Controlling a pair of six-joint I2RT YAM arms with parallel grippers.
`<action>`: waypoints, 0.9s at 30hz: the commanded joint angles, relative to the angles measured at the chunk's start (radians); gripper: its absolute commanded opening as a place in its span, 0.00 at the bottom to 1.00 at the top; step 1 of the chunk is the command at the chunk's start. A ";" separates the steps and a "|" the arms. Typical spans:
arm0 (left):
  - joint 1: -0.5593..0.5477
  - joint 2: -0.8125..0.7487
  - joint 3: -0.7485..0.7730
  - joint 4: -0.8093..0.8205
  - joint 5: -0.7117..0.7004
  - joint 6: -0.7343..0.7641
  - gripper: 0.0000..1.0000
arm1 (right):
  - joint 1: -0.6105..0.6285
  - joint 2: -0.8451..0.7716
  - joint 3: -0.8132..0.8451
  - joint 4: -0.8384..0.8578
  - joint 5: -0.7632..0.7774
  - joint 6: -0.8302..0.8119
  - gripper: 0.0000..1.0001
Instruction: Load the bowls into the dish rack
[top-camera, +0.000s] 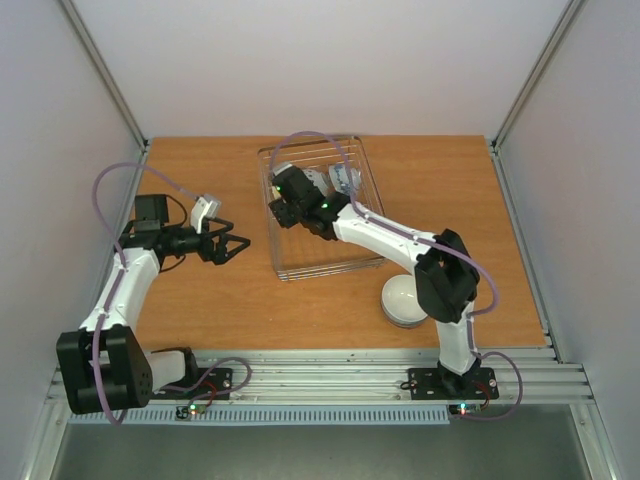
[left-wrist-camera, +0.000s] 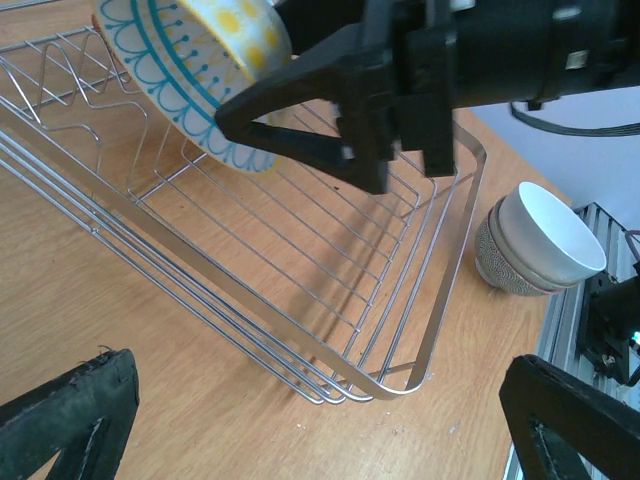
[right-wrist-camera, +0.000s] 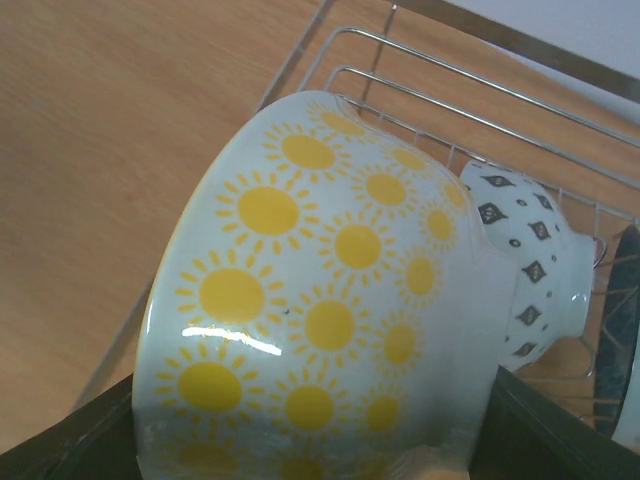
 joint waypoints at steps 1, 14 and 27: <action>-0.001 -0.004 -0.021 0.044 0.001 -0.002 0.99 | 0.002 0.054 0.085 0.001 0.128 -0.105 0.01; -0.001 0.017 -0.021 0.049 0.008 0.006 0.99 | 0.048 0.156 0.138 0.148 0.281 -0.252 0.01; -0.001 0.032 -0.021 0.045 0.019 0.017 0.99 | 0.064 0.294 0.254 0.248 0.410 -0.434 0.01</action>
